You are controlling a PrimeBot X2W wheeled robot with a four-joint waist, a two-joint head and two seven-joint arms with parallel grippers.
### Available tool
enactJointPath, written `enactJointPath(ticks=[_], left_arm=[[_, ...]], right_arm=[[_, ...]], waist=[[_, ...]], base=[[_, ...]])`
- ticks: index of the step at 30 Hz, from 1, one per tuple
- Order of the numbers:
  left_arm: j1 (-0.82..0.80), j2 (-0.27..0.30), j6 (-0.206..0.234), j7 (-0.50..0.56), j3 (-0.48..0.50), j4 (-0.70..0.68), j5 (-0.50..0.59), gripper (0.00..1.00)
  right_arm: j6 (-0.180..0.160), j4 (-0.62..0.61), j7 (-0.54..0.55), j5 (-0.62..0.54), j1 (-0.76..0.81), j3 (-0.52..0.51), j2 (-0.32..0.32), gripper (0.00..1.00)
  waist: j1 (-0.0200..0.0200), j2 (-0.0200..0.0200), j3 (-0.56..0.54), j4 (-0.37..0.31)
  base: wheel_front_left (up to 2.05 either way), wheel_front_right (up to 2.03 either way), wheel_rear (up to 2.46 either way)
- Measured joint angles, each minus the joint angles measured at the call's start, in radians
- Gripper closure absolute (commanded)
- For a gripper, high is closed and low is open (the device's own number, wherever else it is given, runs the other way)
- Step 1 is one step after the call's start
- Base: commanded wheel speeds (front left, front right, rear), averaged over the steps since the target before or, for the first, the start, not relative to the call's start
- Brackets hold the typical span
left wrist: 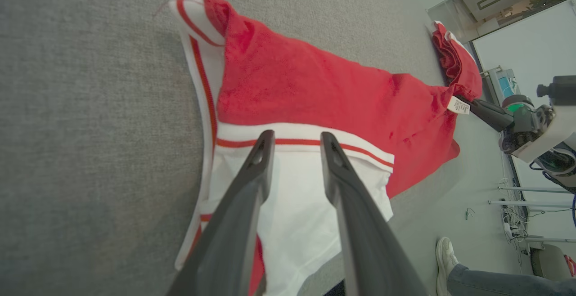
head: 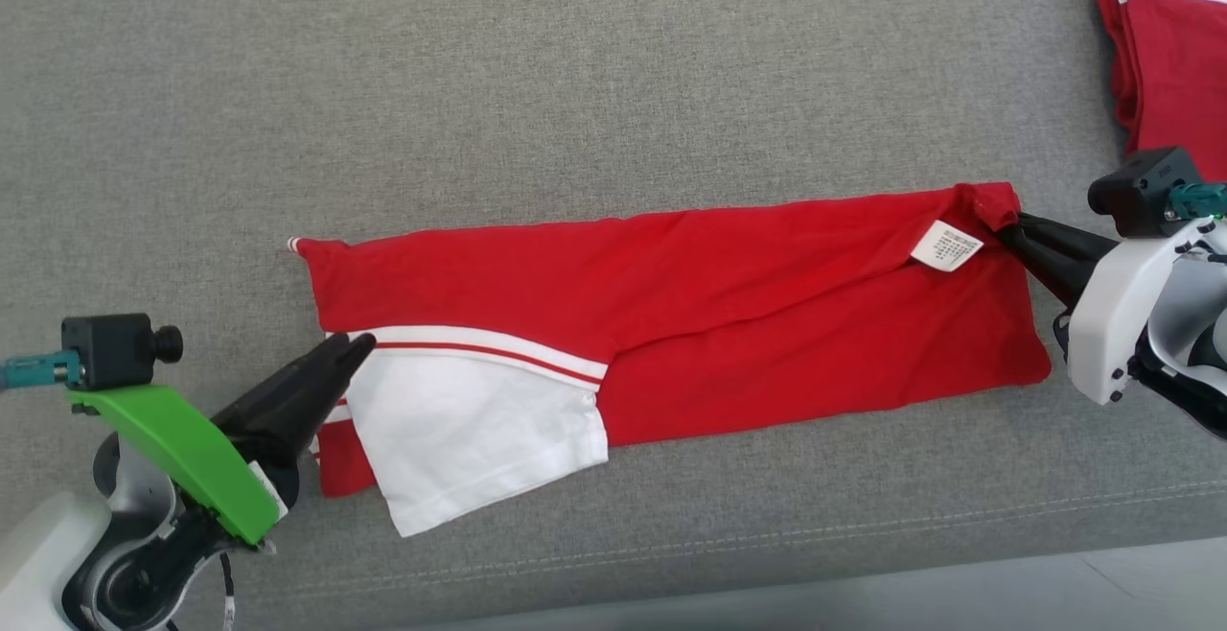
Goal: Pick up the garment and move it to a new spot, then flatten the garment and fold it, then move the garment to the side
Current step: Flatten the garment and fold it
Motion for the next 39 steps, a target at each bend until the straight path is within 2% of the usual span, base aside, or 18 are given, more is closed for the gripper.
enactJointPath(ticks=[2, 4, 5, 8, 11, 13, 16, 17, 18, 21, 22, 29, 33, 39], left_arm=[[-0.021, 0.004, 0.001, -0.001, 0.009, 0.01, 0.008, 0.47], [-0.047, 0.003, 0.001, -0.003, 0.01, 0.025, 0.028, 0.37], [-0.062, 0.006, 0.01, -0.009, 0.009, 0.037, 0.061, 0.26], [-0.1, 0.03, 0.024, -0.011, 0.007, 0.076, 0.134, 0.02], [-0.113, 0.026, 0.027, -0.011, 0.004, 0.099, 0.134, 0.04], [-0.128, 0.002, 0.026, -0.011, -0.01, 0.122, 0.134, 0.08], [-0.138, -0.019, 0.026, -0.01, -0.022, 0.134, 0.134, 0.25], [-0.141, -0.023, 0.026, -0.01, -0.024, 0.139, 0.134, 0.35], [-0.145, -0.027, 0.026, -0.01, -0.026, 0.142, 0.134, 0.58], [-0.159, -0.032, 0.024, -0.009, -0.031, 0.149, 0.134, 0.87], [-0.165, -0.032, 0.02, -0.008, -0.031, 0.153, 0.134, 1.0], [-0.212, -0.037, 0.017, 0.014, -0.022, 0.168, 0.128, 1.0], [-0.237, -0.049, 0.016, 0.048, -0.018, 0.179, 0.088, 1.0], [-0.253, -0.051, 0.009, 0.1, 0.0, 0.216, 0.023, 0.92]], right_arm=[[0.0, -0.005, 0.0, 0.0, -0.002, 0.002, 0.003, 1.0], [0.0, -0.006, 0.0, 0.0, -0.006, 0.002, 0.01, 1.0], [0.0, -0.007, 0.0, 0.0, -0.009, 0.002, 0.012, 1.0], [0.0, -0.009, 0.0, 0.0, -0.015, 0.002, 0.013, 1.0], [0.0, -0.008, 0.0, 0.0, -0.017, 0.003, 0.013, 1.0], [0.0, -0.003, -0.002, 0.0, -0.018, 0.002, 0.013, 1.0], [0.0, 0.0, -0.002, 0.0, -0.018, 0.002, 0.013, 1.0], [0.0, 0.001, -0.006, 0.0, -0.018, 0.002, 0.013, 1.0], [0.0, 0.002, -0.008, 0.0, -0.018, 0.002, 0.013, 1.0], [0.0, 0.006, -0.009, 0.0, -0.018, 0.002, 0.013, 1.0], [0.0, 0.008, -0.009, 0.0, -0.018, 0.002, 0.013, 1.0], [0.0, 0.016, -0.009, 0.0, -0.018, 0.003, 0.013, 1.0], [0.0, 0.018, -0.009, 0.0, -0.02, 0.006, 0.017, 1.0], [0.001, 0.02, -0.009, 0.0, -0.042, 0.022, 0.047, 1.0]], waist=[[0.0, 0.0, 0.006, -0.003], [0.0, 0.0, 0.012, -0.008], [0.0, 0.0, 0.015, -0.01], [0.0, 0.0, 0.026, -0.017], [0.0, 0.0, 0.036, -0.025], [0.0, 0.0, 0.044, -0.031], [0.0, 0.0, 0.049, -0.034], [0.0, 0.0, 0.05, -0.034], [0.0, 0.0, 0.051, -0.035], [0.0, 0.0, 0.052, -0.035], [0.0, 0.0, 0.052, -0.035], [0.0, 0.0, 0.054, -0.03], [0.0, 0.0, 0.055, -0.031], [0.0, 0.0, 0.055, -0.046]], base=[[0.0, 0.0, 0.0], [0.0, 0.0, 0.0], [0.0, 0.0, 0.0], [0.0, 0.0, 0.0], [0.0, 0.0, 0.0], [0.0, 0.0, 0.0], [0.0, 0.0, 0.0], [0.0, 0.0, 0.0], [0.0, 0.0, 0.0], [0.0, 0.0, 0.0], [0.0, 0.0, 0.0], [0.0, 0.0, 0.0], [0.0, 0.0, 0.0], [0.0, 0.0, 0.0]])
